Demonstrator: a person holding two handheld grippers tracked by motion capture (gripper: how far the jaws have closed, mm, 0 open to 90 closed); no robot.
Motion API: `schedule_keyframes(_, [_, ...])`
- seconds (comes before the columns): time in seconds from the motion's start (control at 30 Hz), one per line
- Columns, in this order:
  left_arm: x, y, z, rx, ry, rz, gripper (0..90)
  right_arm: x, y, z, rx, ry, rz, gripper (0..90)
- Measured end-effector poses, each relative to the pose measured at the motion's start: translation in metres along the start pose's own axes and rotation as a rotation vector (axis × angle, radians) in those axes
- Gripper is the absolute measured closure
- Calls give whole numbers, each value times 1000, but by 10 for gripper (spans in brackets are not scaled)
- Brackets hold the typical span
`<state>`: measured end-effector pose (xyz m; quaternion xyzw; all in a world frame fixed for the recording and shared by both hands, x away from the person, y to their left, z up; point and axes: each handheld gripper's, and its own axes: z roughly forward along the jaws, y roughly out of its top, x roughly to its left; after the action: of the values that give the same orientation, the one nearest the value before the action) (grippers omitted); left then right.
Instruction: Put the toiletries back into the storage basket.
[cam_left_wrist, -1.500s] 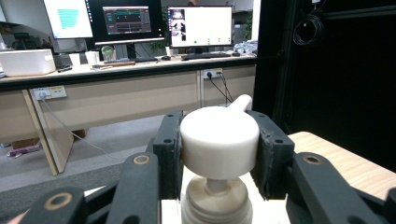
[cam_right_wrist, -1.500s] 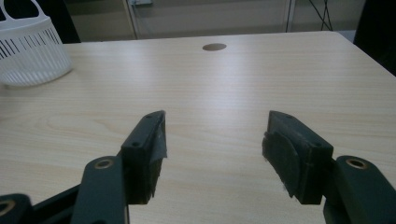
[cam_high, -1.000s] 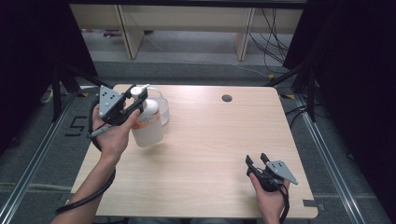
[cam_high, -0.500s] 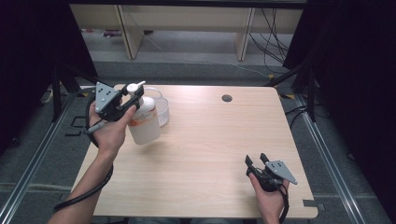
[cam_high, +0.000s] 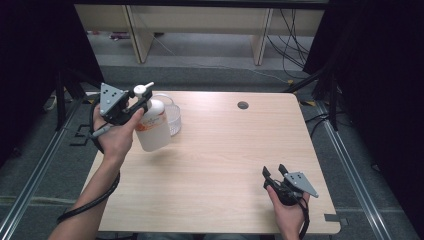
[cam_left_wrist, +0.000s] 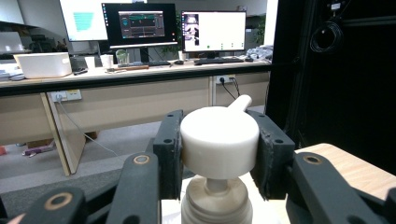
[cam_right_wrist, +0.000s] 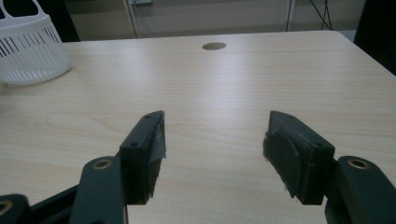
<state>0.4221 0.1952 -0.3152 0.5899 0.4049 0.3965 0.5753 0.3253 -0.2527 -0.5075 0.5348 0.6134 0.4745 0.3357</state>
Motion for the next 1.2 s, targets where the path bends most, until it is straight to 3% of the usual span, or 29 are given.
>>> schedule_keyframes(0.03, [0, 1, 0, -2, 0, 2, 589, 0, 0, 1, -13, 19, 5, 387])
schedule_keyframes(0.2, [4, 3, 2, -3, 5, -4, 589, 0, -1, 1, -16, 21, 5, 386])
schedule_keyframes(0.33, [4, 5, 3, -6, 8, -3, 589, 0, 0, 1, -15, 21, 6, 385])
schedule_keyframes(0.37, [4, 6, 4, -8, 9, -4, 589, 0, 0, 0, -2, 3, 0, 385])
schedule_keyframes(0.43, [5, 7, 4, -10, 10, -8, 589, 4, -1, 0, 3, 6, 41, 385])
schedule_keyframes(0.5, [6, 8, 6, -11, 10, -13, 589, 4, -1, 1, -5, 8, 45, 384])
schedule_keyframes(0.53, [6, 8, 7, -12, 11, -13, 589, 1, -1, 1, -9, 7, 10, 384])
schedule_keyframes(0.63, [6, 10, 9, -9, 11, -8, 590, 0, 0, 1, -7, 4, 0, 384])
schedule_keyframes(1.0, [8, 16, 20, -26, 2, -3, 589, 0, 0, 1, -26, 11, -6, 382])
schedule_keyframes(1.13, [9, 17, 22, -28, 2, -2, 589, 1, 0, 0, 2, 0, 13, 382])
schedule_keyframes(1.2, [10, 18, 24, -30, 1, -2, 589, 0, 0, 0, -4, -5, -9, 382])
